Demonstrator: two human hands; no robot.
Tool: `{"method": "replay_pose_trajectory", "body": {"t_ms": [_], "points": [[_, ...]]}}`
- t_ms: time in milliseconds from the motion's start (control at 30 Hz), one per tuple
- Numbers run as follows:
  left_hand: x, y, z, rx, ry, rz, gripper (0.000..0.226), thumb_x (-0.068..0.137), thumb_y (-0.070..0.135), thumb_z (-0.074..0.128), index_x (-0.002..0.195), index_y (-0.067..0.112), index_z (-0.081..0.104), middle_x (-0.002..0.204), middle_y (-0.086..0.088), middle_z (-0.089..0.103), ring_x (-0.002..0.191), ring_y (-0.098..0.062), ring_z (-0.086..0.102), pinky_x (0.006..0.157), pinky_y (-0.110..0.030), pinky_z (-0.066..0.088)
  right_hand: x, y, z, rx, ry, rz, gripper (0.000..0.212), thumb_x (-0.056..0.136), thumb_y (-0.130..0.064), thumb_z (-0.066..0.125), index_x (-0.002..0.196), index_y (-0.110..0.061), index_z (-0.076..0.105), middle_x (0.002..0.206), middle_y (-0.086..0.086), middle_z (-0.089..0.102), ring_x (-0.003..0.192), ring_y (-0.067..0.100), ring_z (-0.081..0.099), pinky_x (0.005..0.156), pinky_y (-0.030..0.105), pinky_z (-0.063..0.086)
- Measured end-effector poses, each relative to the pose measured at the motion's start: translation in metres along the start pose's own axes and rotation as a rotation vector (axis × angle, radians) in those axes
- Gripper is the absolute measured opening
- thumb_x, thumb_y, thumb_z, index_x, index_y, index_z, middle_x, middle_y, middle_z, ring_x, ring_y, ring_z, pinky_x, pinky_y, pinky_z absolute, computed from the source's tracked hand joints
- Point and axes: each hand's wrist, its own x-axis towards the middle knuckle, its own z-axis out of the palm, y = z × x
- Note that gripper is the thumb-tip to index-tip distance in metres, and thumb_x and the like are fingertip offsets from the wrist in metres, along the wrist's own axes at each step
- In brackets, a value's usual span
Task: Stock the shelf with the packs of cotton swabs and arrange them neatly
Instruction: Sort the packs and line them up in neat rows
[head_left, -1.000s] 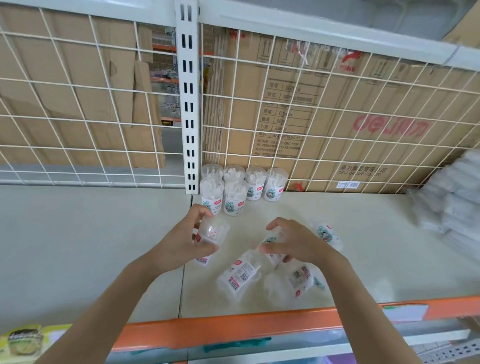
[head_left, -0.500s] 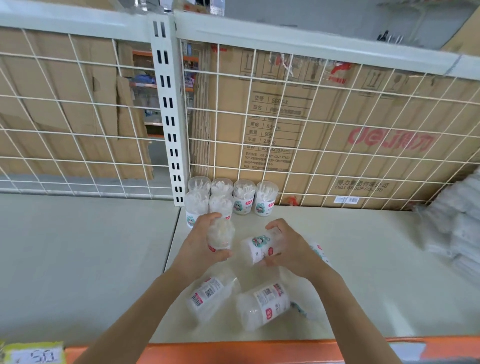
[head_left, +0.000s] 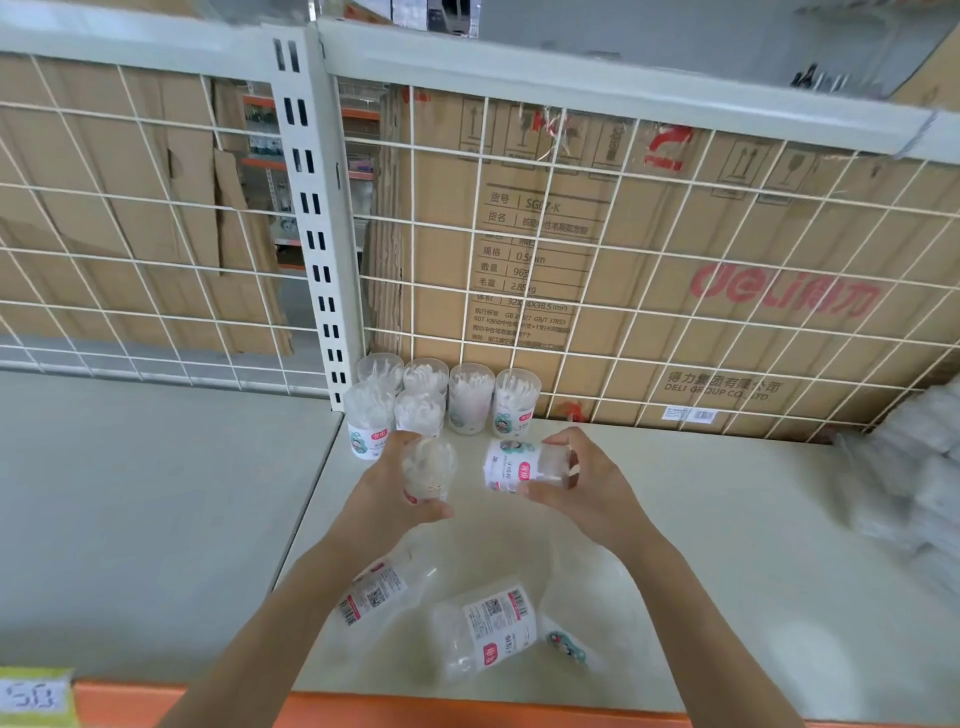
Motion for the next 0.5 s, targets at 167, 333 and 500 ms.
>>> {"method": "replay_pose_trajectory", "body": {"t_ms": [167,333,500], "points": [[0.003,0.016,0.008,0.11,-0.025,-0.027,0.083,0.063,0.023,0.087,0.126,0.023,0.033,0.108,-0.003,0.053,0.072,-0.012,0.055,0.062,-0.017,0.039,0.001,0.006,-0.013,-0.061,-0.052,-0.118,0.058,0.074,-0.024,0.078,0.123,-0.032,0.05,0.108,0.0,0.047,0.091,0.006,0.05,0.083,0.025,0.043],[0.004,0.021,0.011,0.118,-0.098,-0.021,0.083,0.065,0.026,0.086,0.128,0.031,0.031,0.114,-0.001,0.052,0.09,-0.018,0.06,0.082,-0.03,0.05,0.006,0.012,-0.024,-0.257,-0.172,-0.305,0.071,0.075,-0.002,0.069,0.133,-0.036,0.045,0.122,-0.008,0.044,0.116,0.014,0.044,0.099,0.034,0.039],[-0.001,0.02,0.004,0.078,-0.165,0.048,0.091,0.064,0.028,0.086,0.13,0.047,0.027,0.121,0.018,0.047,0.106,-0.008,0.055,0.089,-0.022,0.049,0.005,0.003,-0.018,-0.445,-0.287,-0.394,0.082,0.08,0.008,0.05,0.143,-0.04,0.03,0.153,-0.007,0.021,0.138,0.013,0.02,0.106,0.028,0.026]]}}
